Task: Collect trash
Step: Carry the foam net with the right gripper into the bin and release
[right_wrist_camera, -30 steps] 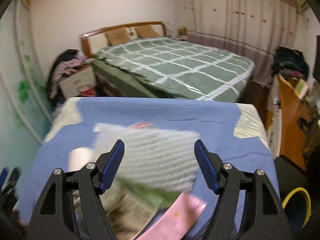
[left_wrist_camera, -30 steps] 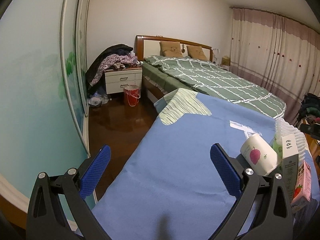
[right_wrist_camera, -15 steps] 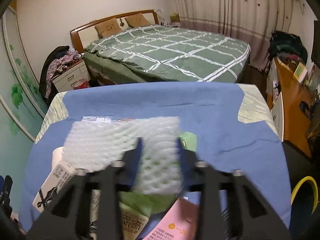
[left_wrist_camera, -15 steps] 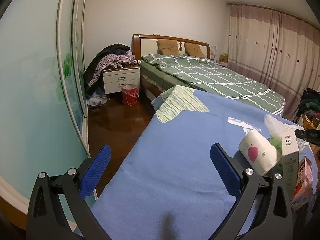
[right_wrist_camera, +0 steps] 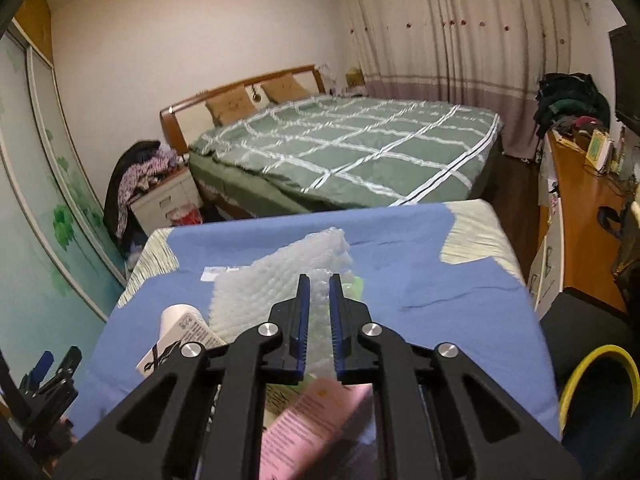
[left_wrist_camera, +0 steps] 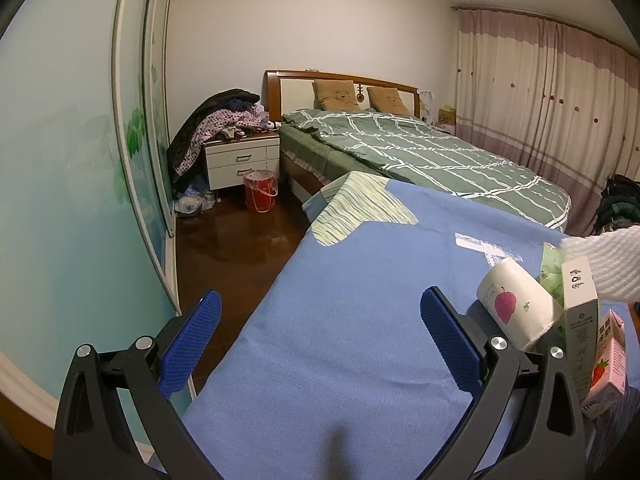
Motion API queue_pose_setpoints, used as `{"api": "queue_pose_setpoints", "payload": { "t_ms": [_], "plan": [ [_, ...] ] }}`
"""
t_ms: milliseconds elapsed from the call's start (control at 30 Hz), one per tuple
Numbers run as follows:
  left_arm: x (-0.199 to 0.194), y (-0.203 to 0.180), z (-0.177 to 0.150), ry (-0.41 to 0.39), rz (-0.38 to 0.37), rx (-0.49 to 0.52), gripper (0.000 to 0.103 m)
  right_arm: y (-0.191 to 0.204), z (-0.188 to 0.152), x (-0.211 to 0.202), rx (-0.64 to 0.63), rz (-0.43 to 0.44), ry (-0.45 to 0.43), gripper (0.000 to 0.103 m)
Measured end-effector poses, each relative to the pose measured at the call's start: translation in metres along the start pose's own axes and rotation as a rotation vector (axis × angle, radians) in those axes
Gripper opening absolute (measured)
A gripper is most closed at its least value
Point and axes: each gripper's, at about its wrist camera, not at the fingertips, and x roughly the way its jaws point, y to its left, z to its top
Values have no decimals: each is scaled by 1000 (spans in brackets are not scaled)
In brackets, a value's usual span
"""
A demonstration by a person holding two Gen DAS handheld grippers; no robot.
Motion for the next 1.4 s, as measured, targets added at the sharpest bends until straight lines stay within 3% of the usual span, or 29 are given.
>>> {"api": "queue_pose_setpoints", "payload": {
  "t_ms": [200, 400, 633, 1033, 1400],
  "plan": [
    [-1, -1, 0, 0, -8, 9, 98, -35, -16, -48, 79, -33, -80, 10],
    [-4, -3, 1, -5, -11, 16, 98, -69, -30, -100, 116, -120, -161, 10],
    [-5, -3, 2, -8, -26, 15, 98, -106, -47, -140, 156, -210, -194, 10],
    [-8, -12, 0, -10, -57, 51, 98, -173, -78, -175, 244, -394, -182, 10],
    [-9, -20, -2, -12, -77, 83, 98, -220, -102, -173, 320, -529, -124, 12]
  ]
}}
